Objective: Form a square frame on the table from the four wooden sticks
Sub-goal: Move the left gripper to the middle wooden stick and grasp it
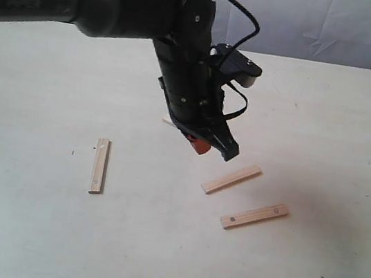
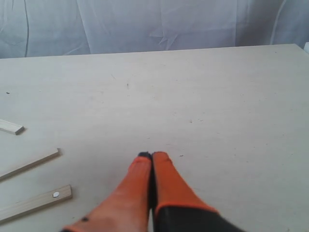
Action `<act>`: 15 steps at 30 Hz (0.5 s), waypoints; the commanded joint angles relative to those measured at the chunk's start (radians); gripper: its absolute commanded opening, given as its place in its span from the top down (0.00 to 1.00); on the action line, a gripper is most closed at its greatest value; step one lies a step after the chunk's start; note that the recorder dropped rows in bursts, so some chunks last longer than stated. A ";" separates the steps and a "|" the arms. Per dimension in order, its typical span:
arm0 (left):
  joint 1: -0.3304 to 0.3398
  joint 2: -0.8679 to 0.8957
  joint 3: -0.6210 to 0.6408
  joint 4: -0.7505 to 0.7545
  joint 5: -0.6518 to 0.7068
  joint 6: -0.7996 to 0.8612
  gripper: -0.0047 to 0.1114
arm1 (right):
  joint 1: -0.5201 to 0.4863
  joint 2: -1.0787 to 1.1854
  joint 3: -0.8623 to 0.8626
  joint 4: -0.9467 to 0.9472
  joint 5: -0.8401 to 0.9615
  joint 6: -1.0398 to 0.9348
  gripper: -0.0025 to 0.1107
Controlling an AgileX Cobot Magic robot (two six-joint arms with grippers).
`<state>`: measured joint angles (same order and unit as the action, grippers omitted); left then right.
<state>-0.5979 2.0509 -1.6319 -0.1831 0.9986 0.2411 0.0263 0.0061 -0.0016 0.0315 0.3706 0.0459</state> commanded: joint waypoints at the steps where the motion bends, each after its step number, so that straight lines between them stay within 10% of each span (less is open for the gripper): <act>1: -0.033 0.086 -0.094 -0.024 0.020 0.006 0.96 | -0.006 -0.006 0.002 0.001 -0.014 0.000 0.97; 15: -0.102 0.240 -0.212 0.089 -0.071 0.053 0.63 | -0.006 -0.006 0.002 0.003 -0.014 0.000 0.97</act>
<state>-0.6936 2.2748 -1.8379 -0.1082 0.9443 0.2799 0.0263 0.0061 -0.0016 0.0339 0.3706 0.0459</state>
